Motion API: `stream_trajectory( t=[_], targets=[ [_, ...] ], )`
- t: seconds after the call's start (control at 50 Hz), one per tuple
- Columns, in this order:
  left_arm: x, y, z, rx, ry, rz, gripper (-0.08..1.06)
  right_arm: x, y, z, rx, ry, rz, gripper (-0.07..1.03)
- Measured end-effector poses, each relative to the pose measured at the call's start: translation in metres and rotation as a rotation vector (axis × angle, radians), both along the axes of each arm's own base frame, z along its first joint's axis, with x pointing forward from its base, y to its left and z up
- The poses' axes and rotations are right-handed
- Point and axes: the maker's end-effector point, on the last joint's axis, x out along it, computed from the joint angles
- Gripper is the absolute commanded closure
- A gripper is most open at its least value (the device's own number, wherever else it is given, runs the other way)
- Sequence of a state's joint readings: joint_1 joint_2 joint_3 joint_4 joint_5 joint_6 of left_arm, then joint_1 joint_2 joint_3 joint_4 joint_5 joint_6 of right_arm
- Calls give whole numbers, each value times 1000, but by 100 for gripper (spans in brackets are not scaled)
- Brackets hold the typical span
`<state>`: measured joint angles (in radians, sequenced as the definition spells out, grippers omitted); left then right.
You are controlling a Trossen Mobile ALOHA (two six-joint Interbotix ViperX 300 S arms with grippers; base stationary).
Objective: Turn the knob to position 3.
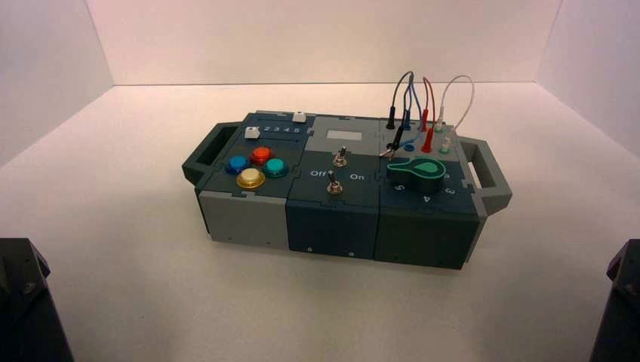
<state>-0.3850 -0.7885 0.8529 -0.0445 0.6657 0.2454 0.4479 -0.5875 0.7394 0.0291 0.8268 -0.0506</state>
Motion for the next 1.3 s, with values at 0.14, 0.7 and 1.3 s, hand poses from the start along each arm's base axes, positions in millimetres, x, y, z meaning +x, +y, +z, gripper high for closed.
stream_trajectory(
  t=[0.14, 0.7, 1.3],
  targets=[
    [-5, -11, -9, 29, 61, -49, 101, -7, 13, -10, -27, 55, 56, 99],
    [-26, -28, -13, 98, 208, -210, 101, -19, 34, -43, -101, 224, 190, 99],
    [-57, -76, -13, -61, 321, -512, 101, -27, 60, -65, -148, 305, 371, 99]
  ],
)
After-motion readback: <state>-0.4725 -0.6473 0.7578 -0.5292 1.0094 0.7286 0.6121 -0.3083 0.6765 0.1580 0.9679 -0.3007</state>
